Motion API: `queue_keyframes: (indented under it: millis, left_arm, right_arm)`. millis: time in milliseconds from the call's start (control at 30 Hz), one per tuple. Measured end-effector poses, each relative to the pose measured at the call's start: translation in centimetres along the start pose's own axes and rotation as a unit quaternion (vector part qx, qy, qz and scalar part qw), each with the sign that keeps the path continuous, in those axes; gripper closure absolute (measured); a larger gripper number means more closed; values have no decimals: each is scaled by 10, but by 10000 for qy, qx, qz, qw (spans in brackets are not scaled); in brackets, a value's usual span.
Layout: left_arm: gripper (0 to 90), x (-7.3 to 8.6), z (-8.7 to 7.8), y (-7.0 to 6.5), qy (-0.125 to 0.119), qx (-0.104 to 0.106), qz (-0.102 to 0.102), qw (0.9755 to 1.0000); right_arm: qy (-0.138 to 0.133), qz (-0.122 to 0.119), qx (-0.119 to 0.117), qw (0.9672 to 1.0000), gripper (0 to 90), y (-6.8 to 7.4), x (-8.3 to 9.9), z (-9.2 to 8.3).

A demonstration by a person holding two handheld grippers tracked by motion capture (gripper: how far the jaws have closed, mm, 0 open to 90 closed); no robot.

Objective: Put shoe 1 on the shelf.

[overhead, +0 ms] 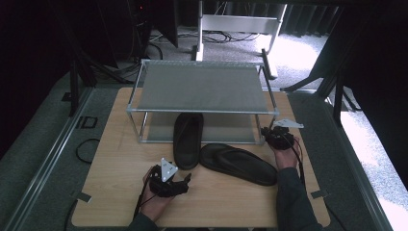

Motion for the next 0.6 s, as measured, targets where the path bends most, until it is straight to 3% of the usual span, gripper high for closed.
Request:
queue_keyframes:
  millis: [133, 200, 333, 600]
  left_arm:
    - [195, -2, 9, 4, 69, -10, -41, 10000]
    - [198, -3, 14, 7, 137, 105, -61, 9998]
    - [266, -6, 20, 14, 188, 88, -107, 9997]
    - [297, -19, 34, 25, 287, -28, 147, 9995]
  right_arm:
    - [-8, -6, -11, 10000, 809, 0, 0, 0]
    - [-12, -10, -14, 10000, 809, 0, 0, 0]
    - [-14, -9, -18, 10000, 809, 0, 0, 0]
    - [-15, -10, -16, 10000, 809, 0, 0, 0]
Point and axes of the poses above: each handheld gripper's, and its own axes: z roughly forward along the jaws, x roughly out of its underside, y roughly to its left, the point moved 1 cm from there along z, roughly forward along the jaws, and after that the axes turned 10 degrees about x, right-handed, at the moved point
